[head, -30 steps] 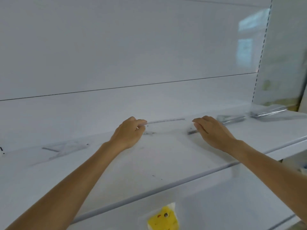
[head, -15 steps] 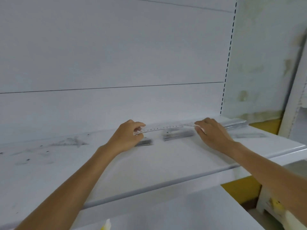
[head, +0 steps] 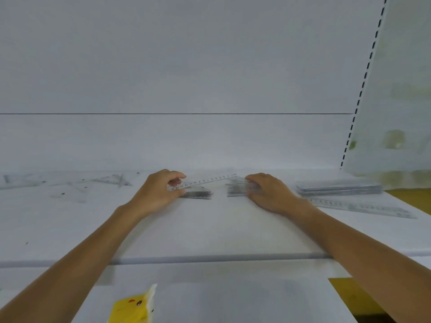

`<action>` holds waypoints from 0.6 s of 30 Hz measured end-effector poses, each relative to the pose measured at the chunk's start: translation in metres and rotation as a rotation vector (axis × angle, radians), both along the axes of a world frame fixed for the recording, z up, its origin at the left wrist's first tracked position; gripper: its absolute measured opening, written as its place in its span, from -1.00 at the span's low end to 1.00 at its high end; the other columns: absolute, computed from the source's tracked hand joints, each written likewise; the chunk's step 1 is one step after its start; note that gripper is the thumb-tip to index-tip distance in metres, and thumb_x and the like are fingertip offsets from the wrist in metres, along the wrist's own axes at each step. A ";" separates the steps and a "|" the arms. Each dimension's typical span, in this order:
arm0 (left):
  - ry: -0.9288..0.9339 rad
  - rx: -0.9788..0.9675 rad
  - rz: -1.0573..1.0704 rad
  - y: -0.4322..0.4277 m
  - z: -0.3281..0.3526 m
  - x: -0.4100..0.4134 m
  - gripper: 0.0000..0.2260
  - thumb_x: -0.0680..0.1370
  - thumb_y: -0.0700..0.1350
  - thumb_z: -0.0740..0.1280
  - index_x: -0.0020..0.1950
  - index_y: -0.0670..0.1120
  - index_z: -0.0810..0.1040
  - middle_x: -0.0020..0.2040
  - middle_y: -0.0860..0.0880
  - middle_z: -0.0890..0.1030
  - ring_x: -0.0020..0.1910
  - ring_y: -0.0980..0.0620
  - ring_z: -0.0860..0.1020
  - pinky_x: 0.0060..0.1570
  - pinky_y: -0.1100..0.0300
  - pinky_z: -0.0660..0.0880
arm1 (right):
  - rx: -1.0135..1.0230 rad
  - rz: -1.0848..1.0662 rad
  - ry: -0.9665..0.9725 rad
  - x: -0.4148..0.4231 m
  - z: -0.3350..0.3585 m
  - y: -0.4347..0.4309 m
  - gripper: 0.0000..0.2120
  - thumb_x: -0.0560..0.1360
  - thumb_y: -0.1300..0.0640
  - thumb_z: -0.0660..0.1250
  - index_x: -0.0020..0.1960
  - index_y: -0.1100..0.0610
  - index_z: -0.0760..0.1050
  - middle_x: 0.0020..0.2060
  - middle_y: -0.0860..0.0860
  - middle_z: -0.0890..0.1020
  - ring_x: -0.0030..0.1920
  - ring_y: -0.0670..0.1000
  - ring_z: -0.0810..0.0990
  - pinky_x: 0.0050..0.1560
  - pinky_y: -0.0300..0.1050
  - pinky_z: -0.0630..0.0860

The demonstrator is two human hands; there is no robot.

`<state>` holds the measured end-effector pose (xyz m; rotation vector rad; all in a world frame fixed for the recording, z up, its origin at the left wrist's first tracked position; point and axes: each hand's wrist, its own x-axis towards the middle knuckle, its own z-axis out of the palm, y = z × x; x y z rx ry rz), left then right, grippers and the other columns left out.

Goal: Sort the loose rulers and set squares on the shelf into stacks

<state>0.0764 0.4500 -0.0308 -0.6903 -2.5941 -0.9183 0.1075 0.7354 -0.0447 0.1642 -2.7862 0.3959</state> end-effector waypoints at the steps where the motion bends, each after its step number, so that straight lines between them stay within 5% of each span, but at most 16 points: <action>1: -0.004 0.007 0.007 0.004 0.000 0.000 -0.68 0.46 -0.14 0.41 0.21 -0.07 0.53 0.04 -0.03 0.57 -0.01 0.11 0.51 -0.01 0.35 0.32 | 0.018 0.008 -0.013 0.000 0.000 0.001 -0.56 0.53 -0.02 0.23 0.38 0.04 0.32 0.35 -0.02 0.41 0.35 0.01 0.35 0.36 -0.12 0.23; 10: 0.050 0.113 0.037 0.044 0.016 -0.001 -0.68 0.46 -0.11 0.40 0.21 -0.03 0.53 -0.01 0.05 0.55 0.00 0.13 0.51 -0.01 0.34 0.31 | -0.001 0.033 0.091 0.027 0.017 0.019 -0.59 0.56 0.06 0.19 0.39 0.07 0.30 0.37 -0.02 0.37 0.38 0.00 0.26 0.34 -0.11 0.23; 15: 0.010 0.200 -0.056 0.098 0.026 0.000 -0.72 0.47 -0.09 0.40 0.18 -0.05 0.55 -0.02 0.08 0.56 -0.12 0.28 0.47 -0.22 0.66 0.29 | -0.035 0.000 0.112 0.066 0.008 0.029 -0.68 0.54 0.10 0.19 0.28 0.11 0.42 0.24 0.01 0.48 0.27 0.02 0.35 0.26 -0.09 0.32; 18: -0.016 0.211 -0.162 0.146 0.032 0.004 -0.72 0.46 -0.09 0.41 0.16 -0.05 0.55 -0.01 0.08 0.56 -0.13 0.32 0.46 -0.24 0.66 0.30 | 0.038 0.025 0.030 0.086 -0.001 0.036 -0.73 0.54 0.11 0.13 0.11 0.18 0.53 0.12 0.06 0.57 0.16 0.06 0.47 0.21 -0.04 0.39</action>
